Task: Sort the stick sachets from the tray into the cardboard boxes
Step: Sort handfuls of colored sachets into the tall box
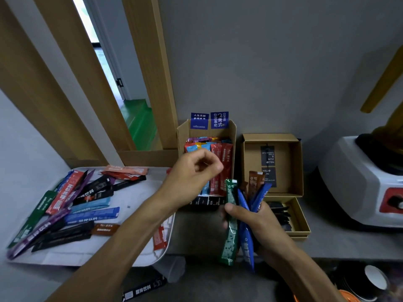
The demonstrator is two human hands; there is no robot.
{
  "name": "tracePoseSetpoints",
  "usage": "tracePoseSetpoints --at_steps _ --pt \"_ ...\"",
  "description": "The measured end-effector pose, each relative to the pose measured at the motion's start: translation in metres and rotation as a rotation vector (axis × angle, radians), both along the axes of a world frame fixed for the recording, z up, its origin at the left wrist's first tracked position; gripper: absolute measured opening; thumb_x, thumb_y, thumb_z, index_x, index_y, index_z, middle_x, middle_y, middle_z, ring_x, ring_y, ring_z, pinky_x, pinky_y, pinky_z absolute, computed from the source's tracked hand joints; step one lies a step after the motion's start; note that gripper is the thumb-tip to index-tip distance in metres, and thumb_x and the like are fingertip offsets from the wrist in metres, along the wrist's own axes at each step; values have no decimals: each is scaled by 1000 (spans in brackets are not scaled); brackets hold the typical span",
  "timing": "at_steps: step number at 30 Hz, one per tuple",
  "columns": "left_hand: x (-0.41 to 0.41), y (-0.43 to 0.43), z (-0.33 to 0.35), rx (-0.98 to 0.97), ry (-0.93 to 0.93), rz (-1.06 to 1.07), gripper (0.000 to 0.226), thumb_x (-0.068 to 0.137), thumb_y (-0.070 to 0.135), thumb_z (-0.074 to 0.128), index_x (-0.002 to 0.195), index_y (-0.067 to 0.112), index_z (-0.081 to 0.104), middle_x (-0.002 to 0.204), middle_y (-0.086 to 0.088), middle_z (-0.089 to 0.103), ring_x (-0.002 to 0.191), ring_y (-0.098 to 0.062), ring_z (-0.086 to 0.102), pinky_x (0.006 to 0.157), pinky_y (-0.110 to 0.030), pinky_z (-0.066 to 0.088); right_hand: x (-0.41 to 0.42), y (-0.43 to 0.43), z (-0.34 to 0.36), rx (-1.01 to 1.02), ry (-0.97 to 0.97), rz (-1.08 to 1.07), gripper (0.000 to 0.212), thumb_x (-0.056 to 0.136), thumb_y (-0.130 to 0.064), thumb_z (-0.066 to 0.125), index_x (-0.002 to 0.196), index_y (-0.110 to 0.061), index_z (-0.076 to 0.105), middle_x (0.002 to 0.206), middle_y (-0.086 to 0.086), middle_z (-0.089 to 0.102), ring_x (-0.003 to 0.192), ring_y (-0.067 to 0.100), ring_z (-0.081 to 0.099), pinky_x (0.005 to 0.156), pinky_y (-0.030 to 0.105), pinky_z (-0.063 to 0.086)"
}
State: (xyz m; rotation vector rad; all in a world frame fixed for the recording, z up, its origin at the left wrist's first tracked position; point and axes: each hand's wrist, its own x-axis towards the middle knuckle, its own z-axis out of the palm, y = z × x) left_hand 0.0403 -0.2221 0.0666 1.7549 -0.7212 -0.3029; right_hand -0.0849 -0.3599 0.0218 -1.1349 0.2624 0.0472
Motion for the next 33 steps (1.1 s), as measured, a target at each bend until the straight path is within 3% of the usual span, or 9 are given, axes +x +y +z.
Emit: tracePoseSetpoints --at_steps 2,4,9,13,18,24,27,29,33 --pt "-2 4 0 110 -28 -175 11 97 13 61 103 16 69 100 7 69 98 -6 65 86 -24 53 0 -2 -1 113 -5 70 30 75 -20 84 90 -2 65 78 18 64 60 23 63 52 31 54" --pt "-5 6 -1 79 28 -259 15 97 10 59 109 13 68 106 4 69 106 -8 64 90 -24 52 -1 -3 1 253 2 131 41 66 -24 90 91 -5 64 76 15 63 57 21 60 49 32 53" --pt "-5 5 -6 -40 68 -293 3 93 15 64 95 18 66 99 -2 64 94 -14 60 84 -27 50 -4 -5 4 455 45 248 62 61 -23 95 103 0 56 74 15 66 55 20 59 48 31 52" --pt "3 5 2 -51 -57 -179 10 94 9 63 85 12 61 82 -3 60 81 -8 58 76 -21 48 -5 -4 13 172 39 196 62 60 -27 95 113 -7 69 99 24 73 68 27 71 59 31 58" --pt "16 12 21 -49 -37 -64 7 93 8 64 86 7 63 77 -1 64 69 -3 61 61 -14 47 -14 -5 19 -315 58 102 44 67 -22 80 105 -5 65 91 15 76 73 24 73 71 27 58" --pt "17 10 12 -119 130 65 9 95 10 61 87 8 64 80 -9 67 65 -11 56 52 -16 43 -16 -5 12 -286 -14 15 32 74 -25 76 92 0 69 77 13 71 65 22 66 67 28 55" --pt "13 11 10 -148 218 124 18 100 20 53 98 7 66 91 -9 71 69 -12 62 55 -19 44 -15 -5 5 -311 3 -21 31 75 -27 76 91 -1 69 70 10 68 61 22 63 66 31 55" --pt "6 15 6 -91 238 93 19 98 25 58 107 11 65 95 -4 73 72 -12 66 59 -21 47 -15 -5 2 -310 19 -47 33 75 -28 76 94 -2 68 70 11 67 61 22 62 65 32 54" --pt "-16 11 -17 22 248 -50 25 89 9 70 114 12 65 103 -6 75 86 -14 73 69 -21 54 -9 -3 -2 -328 22 -27 37 75 -29 76 101 -3 70 83 15 73 64 23 64 65 30 56"
